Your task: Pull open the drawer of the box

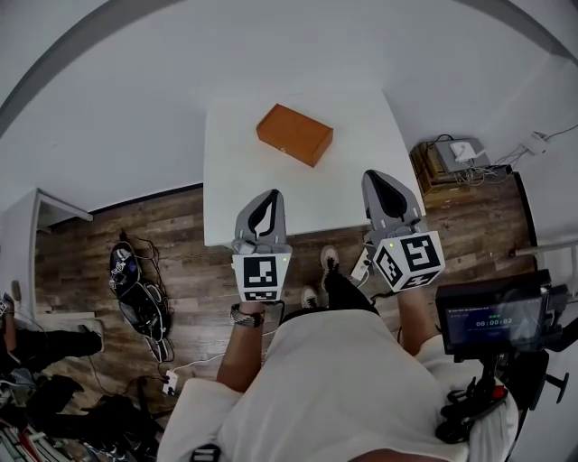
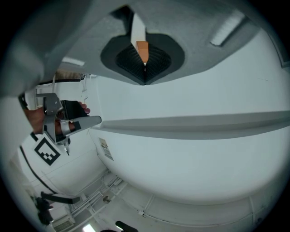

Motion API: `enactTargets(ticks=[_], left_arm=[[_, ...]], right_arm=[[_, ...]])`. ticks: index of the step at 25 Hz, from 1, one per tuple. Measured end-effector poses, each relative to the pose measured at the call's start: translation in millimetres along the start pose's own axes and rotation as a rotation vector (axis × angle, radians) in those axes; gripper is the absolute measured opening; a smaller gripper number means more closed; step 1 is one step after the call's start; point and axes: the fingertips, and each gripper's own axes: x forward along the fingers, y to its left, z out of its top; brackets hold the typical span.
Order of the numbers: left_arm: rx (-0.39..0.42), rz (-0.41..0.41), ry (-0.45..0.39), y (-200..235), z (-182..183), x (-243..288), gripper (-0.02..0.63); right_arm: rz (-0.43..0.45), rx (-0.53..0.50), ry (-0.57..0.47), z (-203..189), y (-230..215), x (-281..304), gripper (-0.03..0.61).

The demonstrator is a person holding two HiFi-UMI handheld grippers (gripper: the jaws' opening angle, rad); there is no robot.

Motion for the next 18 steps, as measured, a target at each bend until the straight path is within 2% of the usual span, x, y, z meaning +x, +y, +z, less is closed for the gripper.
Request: enactTargets(ticks=[7,18], left_arm=[[-0.01,0.017,0.014,14.5,-6.1,29.3,0.005],[-0.011,0.035,0.069,35.4,-25.9,91.5,0.015]], right_arm=[[0.016,0.001,-0.012,7.9,-17.0,37.7,0.002],[0.05,0.005,0.045,-20.5,-49.3,101.9,0.002]])
